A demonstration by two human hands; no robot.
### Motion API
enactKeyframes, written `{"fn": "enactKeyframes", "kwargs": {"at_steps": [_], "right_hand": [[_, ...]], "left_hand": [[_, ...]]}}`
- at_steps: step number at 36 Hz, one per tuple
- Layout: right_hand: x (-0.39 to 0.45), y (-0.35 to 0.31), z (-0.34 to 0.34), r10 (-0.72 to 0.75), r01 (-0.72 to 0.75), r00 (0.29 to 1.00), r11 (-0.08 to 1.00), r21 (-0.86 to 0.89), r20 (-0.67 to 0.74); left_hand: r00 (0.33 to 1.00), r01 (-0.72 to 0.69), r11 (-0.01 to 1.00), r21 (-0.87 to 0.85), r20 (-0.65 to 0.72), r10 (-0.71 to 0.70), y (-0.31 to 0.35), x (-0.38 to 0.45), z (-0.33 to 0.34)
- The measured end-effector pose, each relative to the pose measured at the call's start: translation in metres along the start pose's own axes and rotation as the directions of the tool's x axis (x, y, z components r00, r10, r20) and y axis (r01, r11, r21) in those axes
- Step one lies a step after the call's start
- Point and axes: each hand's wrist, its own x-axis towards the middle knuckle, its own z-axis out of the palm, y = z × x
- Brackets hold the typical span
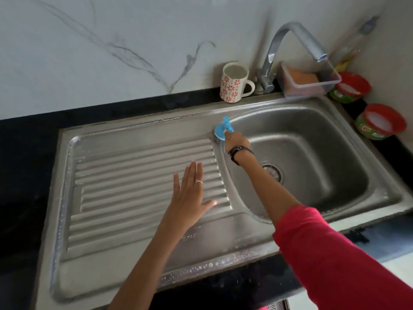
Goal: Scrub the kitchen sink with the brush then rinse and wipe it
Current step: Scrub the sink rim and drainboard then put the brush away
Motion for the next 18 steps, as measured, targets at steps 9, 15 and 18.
{"fn": "enactKeyframes", "kwargs": {"at_steps": [9,15,18], "right_hand": [[-0.004,0.064,-0.035,0.09,-0.12,0.993,0.818,0.563,0.081],[-0.017,0.115,-0.071,0.016,0.013,0.999,0.821,0.571,-0.045],[-0.014,0.146,-0.094,0.006,0.046,0.995,0.849,0.526,-0.096]], "left_hand": [[0.999,-0.034,0.997,-0.065,-0.012,0.033,0.014,0.024,-0.006],[0.999,-0.026,0.995,-0.092,-0.044,0.022,0.052,0.051,-0.002],[0.997,-0.022,0.995,-0.098,-0.075,0.015,0.084,0.066,0.002]]}}
